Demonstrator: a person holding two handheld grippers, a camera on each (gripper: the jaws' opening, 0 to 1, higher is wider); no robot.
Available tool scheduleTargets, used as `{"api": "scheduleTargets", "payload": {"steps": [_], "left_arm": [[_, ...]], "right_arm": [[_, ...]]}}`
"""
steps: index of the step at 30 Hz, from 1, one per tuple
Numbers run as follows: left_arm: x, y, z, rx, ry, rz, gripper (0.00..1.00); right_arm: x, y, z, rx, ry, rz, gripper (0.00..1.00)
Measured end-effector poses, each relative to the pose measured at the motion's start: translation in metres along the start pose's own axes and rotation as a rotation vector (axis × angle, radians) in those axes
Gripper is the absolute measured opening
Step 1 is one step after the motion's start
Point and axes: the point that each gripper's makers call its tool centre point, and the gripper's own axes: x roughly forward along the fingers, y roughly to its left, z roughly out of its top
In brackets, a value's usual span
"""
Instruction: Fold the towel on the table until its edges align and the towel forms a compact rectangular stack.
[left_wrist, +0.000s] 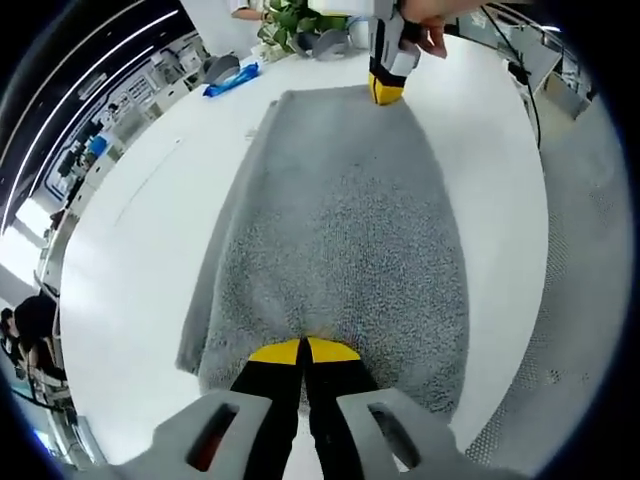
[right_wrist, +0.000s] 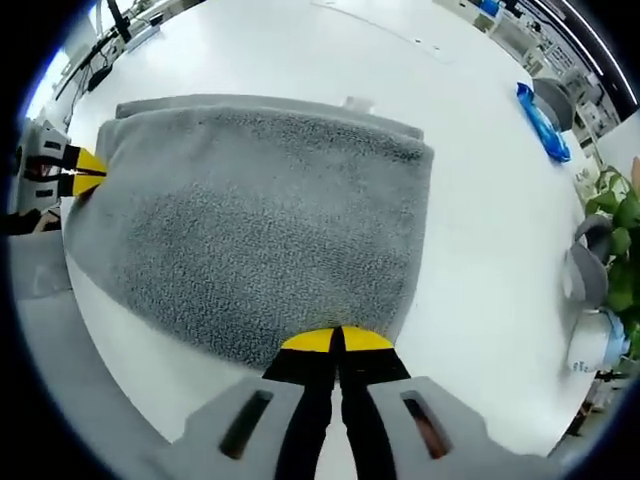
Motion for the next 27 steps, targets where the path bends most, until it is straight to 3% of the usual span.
{"api": "scheduleTargets", "payload": {"steps": [7, 19, 27], "left_arm": [[-0.002, -0.01, 0.001, -0.019, -0.017, -0.022, 0.01], [-0.005, -0.035, 0.007, 0.04, -0.012, -0.061, 0.01], [-0.006, -0.045, 0.012, 0.054, -0.028, -0.095, 0.01]], "right_arm": [[0.003, -0.008, 0.007, -0.005, -0.012, -0.025, 0.0], [0.005, -0.019, 0.019, 0.009, -0.063, -0.046, 0.0], [0.007, -0.027, 0.027, 0.07, -0.101, -0.028, 0.0]]}}
